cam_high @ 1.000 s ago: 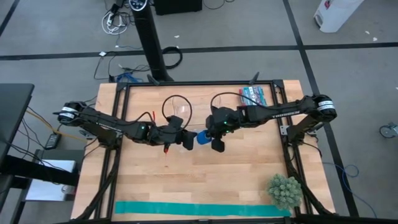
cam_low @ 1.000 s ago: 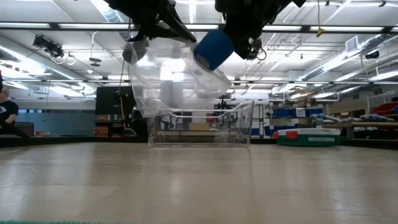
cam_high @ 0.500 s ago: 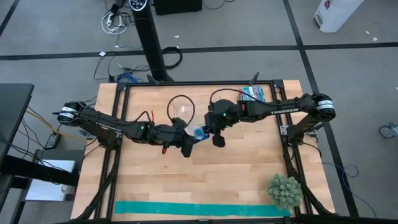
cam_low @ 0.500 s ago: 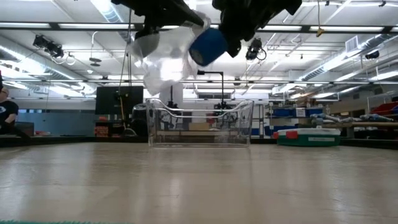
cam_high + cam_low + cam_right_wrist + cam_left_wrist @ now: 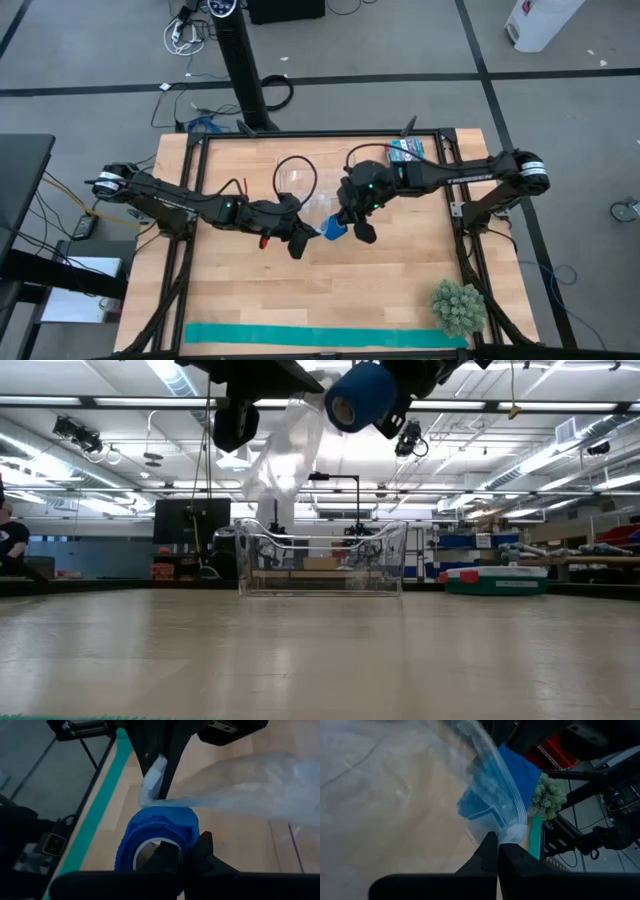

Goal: Roll bandage

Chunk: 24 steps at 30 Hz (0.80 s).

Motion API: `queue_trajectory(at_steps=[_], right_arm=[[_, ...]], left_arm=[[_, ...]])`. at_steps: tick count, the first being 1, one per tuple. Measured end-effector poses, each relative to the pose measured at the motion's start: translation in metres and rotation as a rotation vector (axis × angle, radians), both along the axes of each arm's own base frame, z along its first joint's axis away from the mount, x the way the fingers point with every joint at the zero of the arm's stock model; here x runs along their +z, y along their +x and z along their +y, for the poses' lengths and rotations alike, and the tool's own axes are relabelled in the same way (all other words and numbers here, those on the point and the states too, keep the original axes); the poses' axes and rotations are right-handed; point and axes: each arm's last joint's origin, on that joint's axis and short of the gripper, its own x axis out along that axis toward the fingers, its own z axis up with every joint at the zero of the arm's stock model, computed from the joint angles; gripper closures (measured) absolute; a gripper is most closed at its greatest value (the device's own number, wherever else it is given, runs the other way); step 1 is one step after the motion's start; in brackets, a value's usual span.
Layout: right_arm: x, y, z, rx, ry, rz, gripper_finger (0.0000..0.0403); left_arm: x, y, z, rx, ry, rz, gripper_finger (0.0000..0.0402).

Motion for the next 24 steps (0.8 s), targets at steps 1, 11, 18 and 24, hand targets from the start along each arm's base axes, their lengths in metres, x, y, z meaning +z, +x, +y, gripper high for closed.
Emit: queue_trajectory(at_steps=[1,11,18,24], right_arm=[[0.001,0.0,-0.001,-0.004,0.012,0.0,0.0402],[0.001,-0.006,-0.013,-0.058,0.242,0.106,0.0402],[0.008,-0.021,-0.018,-0.108,0.379,0.191,0.0403],[0.008,-0.027,-0.017,-0.097,0.354,0.226,0.0403]], left_arm=[[0.0,0.0,0.0,-0.004,0.0,-0.001,0.04],[-0.001,0.0,-0.001,-0.026,0.016,0.012,0.04],[-0.002,-0.001,-0.003,-0.089,-0.014,0.023,0.04],[-0.007,-0.003,-0.005,-0.109,-0.018,0.072,0.04]])
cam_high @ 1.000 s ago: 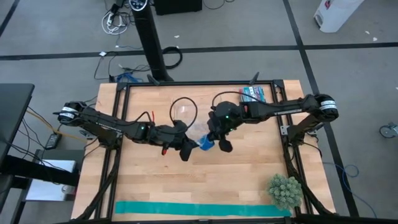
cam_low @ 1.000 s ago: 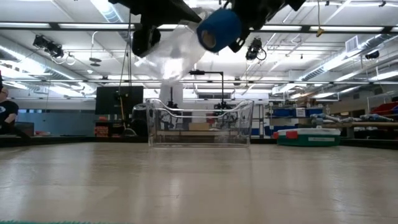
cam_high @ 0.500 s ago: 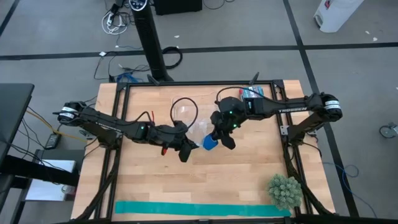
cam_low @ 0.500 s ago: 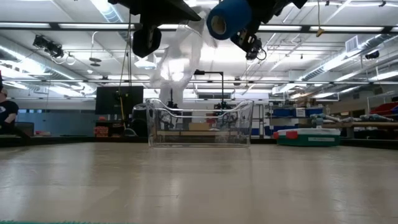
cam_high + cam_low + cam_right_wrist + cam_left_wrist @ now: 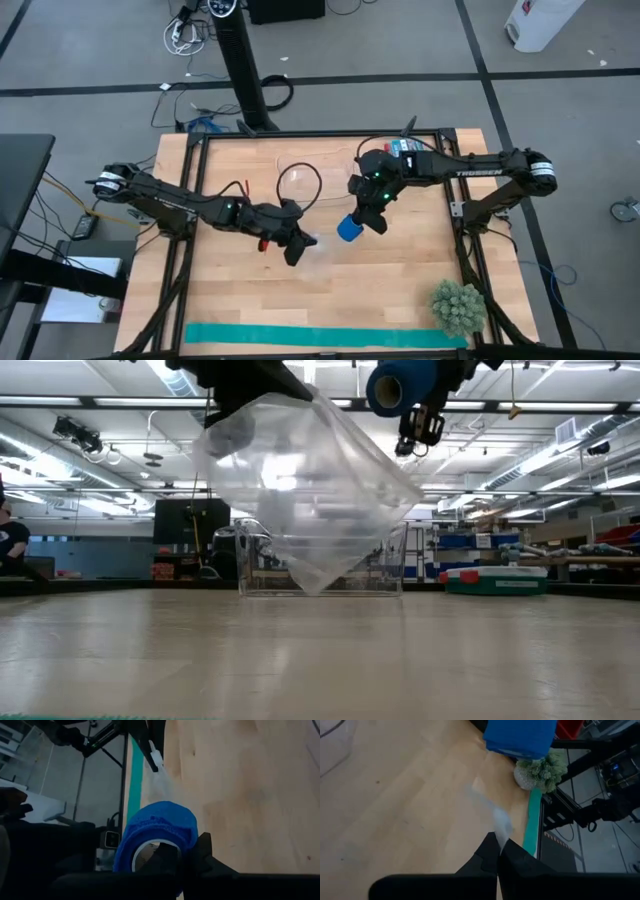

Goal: Roll bandage

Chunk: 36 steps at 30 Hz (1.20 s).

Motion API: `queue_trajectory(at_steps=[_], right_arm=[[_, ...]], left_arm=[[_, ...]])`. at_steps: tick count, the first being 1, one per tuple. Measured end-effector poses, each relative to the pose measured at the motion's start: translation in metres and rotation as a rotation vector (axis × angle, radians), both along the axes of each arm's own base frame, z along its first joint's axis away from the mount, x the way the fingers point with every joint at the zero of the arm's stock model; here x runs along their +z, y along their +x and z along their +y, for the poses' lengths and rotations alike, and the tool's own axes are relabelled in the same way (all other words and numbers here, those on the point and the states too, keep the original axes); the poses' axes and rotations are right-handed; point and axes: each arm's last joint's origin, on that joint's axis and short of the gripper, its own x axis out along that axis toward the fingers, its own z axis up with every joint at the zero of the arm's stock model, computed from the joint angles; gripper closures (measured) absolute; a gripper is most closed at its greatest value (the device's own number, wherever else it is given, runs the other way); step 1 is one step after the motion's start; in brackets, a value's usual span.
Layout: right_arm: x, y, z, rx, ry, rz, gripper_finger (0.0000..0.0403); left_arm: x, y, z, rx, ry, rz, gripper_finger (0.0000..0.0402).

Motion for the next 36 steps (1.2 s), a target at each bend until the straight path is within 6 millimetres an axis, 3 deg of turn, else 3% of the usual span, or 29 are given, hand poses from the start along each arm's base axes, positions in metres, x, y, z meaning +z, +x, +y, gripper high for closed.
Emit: queue_trajectory(at_steps=[4,11,15,30,36], right_arm=[[-0.009,0.006,0.004,-0.031,-0.049,0.034,0.0403],[-0.016,0.008,0.022,-0.138,-0.35,0.056,0.0403],[-0.016,0.011,0.029,-0.16,-0.43,0.034,0.0403],[-0.022,0.02,0.029,-0.238,-0.514,0.019,0.0403],[-0.018,0.024,0.031,-0.169,-0.482,-0.059,0.0403]], left_arm=[[-0.001,0.0,0.0,-0.001,0.006,0.006,0.04],[-0.004,-0.002,0.001,0.068,-0.052,0.049,0.04],[-0.003,-0.001,0.002,0.132,-0.092,0.041,0.04],[0.005,0.002,0.005,0.308,-0.261,-0.048,0.04],[0.006,0.003,0.006,0.315,-0.235,-0.07,0.04]])
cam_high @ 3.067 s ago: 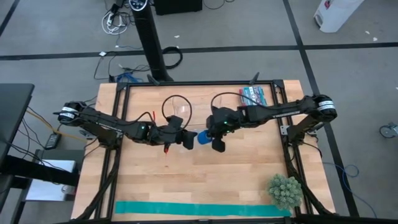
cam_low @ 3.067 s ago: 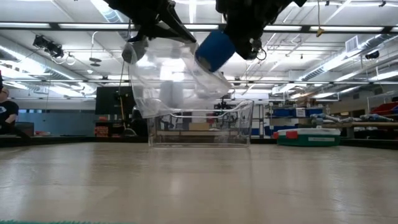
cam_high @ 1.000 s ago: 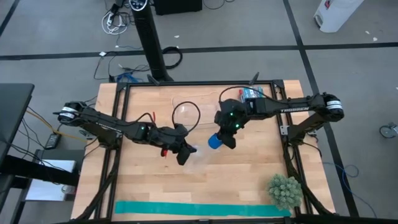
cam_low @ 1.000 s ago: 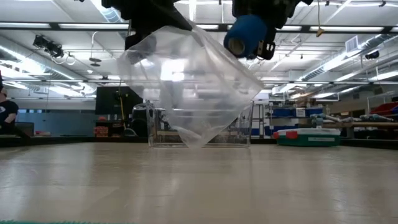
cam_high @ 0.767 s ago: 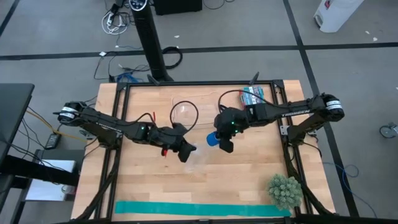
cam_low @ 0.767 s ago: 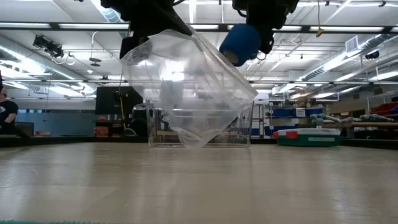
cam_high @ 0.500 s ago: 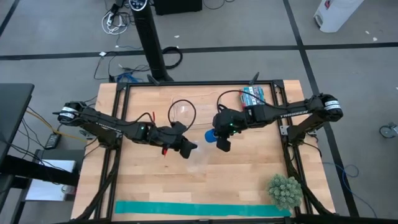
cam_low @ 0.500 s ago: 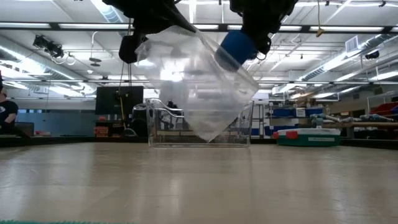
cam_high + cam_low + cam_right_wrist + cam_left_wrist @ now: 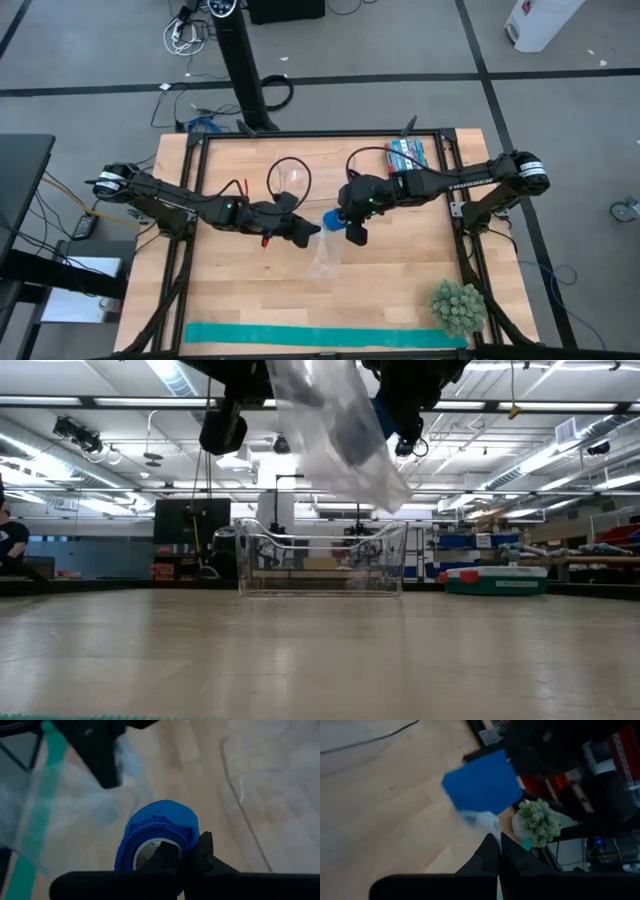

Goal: Roll bandage

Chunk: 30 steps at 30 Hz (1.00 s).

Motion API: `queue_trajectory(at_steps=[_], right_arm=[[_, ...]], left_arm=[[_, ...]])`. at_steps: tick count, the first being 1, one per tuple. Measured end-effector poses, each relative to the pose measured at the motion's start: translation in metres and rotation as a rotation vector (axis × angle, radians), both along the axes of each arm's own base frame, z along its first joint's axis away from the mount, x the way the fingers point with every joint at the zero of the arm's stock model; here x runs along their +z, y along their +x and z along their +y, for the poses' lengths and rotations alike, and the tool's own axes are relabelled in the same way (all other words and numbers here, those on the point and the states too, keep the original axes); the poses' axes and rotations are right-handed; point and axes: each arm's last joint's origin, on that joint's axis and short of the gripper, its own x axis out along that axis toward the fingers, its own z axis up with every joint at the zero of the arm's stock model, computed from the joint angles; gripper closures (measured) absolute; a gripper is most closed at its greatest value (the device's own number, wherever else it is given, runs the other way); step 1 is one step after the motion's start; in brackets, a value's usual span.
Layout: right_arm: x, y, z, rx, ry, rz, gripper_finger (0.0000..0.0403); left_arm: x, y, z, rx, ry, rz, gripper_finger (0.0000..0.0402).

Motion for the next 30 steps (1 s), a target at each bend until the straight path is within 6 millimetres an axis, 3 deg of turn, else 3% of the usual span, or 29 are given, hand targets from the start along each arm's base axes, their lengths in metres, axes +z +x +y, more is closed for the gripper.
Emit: queue_trajectory(at_steps=[22,25,28,30], right_arm=[[0.0066,0.0041,0.0044,0.257,0.197,-0.073,0.0403],[0.0016,0.0003,0.0016,0.186,0.172,-0.005,0.0403],[0.0014,-0.0002,-0.0004,0.274,0.234,-0.002,0.0403],[0.0007,-0.0015,-0.0027,0.209,0.235,0.022,0.0403]], left_arm=[[0.0056,0.0022,-0.0017,-0.129,0.193,-0.046,0.04],[0.0051,0.0021,-0.0016,-0.138,0.214,-0.04,0.04],[0.0051,0.0021,-0.0018,-0.163,0.245,-0.039,0.04],[0.0053,0.0021,-0.002,-0.176,0.275,-0.04,0.04]])
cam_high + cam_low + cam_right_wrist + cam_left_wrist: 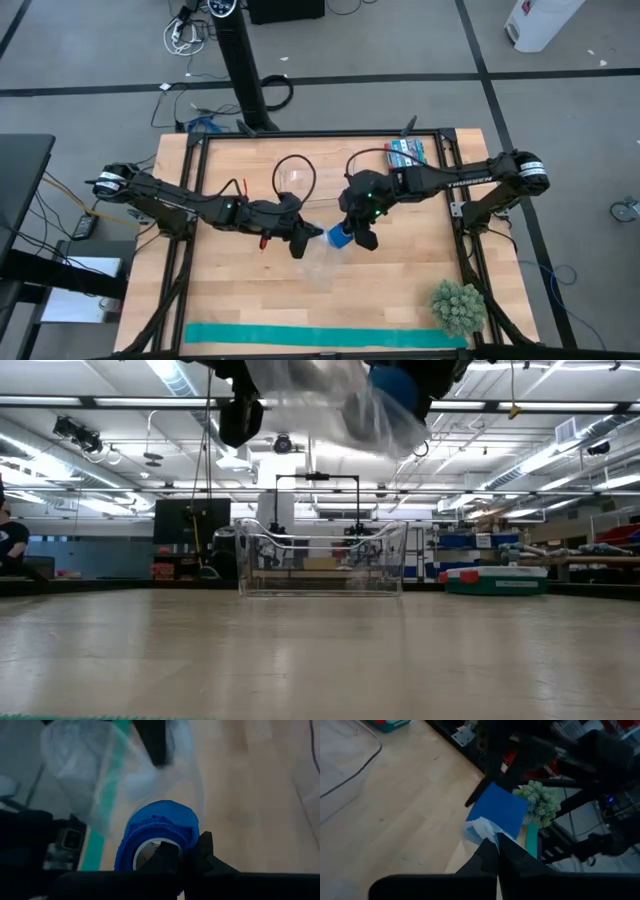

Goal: Roll bandage

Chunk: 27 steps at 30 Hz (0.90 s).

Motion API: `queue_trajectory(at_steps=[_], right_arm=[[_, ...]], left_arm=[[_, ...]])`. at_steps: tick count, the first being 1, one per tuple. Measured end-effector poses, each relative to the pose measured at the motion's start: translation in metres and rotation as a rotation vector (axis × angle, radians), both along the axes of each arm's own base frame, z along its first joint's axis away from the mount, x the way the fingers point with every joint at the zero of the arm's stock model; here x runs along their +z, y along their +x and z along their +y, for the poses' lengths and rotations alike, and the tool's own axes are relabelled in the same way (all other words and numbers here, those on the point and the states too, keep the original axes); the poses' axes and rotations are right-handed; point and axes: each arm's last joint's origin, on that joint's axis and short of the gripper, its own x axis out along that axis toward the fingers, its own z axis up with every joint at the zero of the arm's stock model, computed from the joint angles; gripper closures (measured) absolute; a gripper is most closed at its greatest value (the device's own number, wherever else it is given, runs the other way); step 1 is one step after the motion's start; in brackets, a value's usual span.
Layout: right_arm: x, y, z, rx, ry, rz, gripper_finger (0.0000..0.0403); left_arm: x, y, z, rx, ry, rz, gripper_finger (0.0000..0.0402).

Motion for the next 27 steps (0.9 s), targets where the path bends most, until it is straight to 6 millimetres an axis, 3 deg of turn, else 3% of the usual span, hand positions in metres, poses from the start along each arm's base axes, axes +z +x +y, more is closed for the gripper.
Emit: queue_trajectory(at_steps=[6,9,17,21,24,27], right_arm=[[0.0,-0.001,-0.008,-0.045,0.023,0.017,0.0403],[0.002,0.0,-0.009,0.036,0.057,-0.014,0.0403],[0.001,0.002,-0.017,-0.126,-0.033,-0.01,0.0403],[0.006,0.005,-0.016,0.006,0.026,-0.09,0.0403],[0.003,0.004,-0.018,-0.099,-0.02,-0.044,0.0403],[0.007,0.006,-0.021,-0.03,0.007,-0.105,0.0403]], left_arm=[[0.001,0.0,-0.001,-0.034,0.027,-0.006,0.04],[0.003,0.001,-0.001,-0.045,0.034,-0.033,0.04],[0.008,0.003,-0.002,-0.068,0.061,-0.081,0.04],[0.008,0.003,-0.002,-0.074,0.059,-0.081,0.04],[0.007,0.002,-0.002,-0.089,0.071,-0.076,0.04],[0.007,0.002,-0.002,-0.092,0.07,-0.079,0.04]])
